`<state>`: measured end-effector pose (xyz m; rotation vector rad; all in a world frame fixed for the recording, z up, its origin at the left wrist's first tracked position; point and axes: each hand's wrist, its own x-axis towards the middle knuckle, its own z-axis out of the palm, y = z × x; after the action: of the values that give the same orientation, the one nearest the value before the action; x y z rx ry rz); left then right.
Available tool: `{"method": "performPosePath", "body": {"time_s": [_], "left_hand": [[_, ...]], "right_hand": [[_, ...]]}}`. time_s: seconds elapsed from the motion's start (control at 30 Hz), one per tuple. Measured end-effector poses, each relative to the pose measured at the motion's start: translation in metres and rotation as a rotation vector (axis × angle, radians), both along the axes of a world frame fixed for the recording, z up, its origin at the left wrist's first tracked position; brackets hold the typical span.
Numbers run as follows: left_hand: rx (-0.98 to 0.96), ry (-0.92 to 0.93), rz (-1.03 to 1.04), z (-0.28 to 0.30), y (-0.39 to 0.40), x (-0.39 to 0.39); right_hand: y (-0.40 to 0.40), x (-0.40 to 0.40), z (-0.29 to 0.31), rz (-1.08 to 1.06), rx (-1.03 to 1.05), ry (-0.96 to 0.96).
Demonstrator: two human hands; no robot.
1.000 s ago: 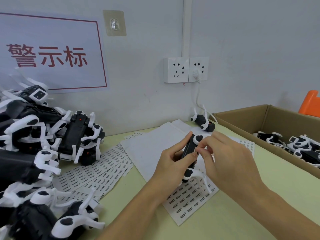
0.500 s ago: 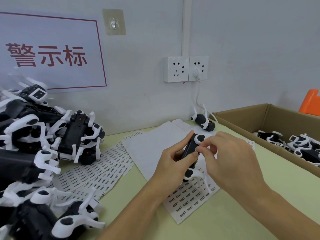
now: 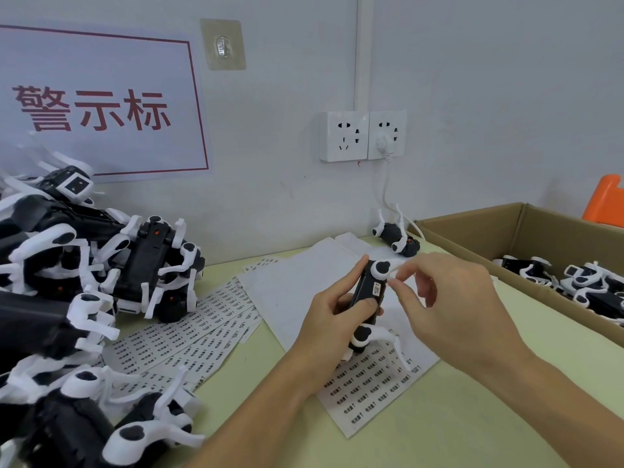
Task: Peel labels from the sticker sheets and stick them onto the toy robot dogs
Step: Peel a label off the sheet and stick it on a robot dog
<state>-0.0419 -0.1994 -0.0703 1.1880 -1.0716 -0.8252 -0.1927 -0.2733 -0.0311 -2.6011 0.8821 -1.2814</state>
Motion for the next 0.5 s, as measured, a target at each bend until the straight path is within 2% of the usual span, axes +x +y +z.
{"method": "performPosePath", "body": {"time_s": [0.1,0.2,0.4,0.5], "left_hand": [[0.027,0.096,-0.05,0.0018,0.0006,0.0025],[0.051,0.144,-0.062,0.0008,0.0001,0.0059],[0.049,0.218,-0.103,0.0012,0.0013,0.007],[0.047,0.24,-0.102,0.0003,0.0003,0.0083]], "right_hand": [[0.0047,-0.0063,0.0056,0.085,0.016,0.073],[0.008,-0.0087,0.0083,0.144,0.049,0.232],[0.0058,-0.0059,0.0016,0.099,0.023,0.417],[0.0045,-0.0054,0.0009,0.111,0.039,0.438]]}}
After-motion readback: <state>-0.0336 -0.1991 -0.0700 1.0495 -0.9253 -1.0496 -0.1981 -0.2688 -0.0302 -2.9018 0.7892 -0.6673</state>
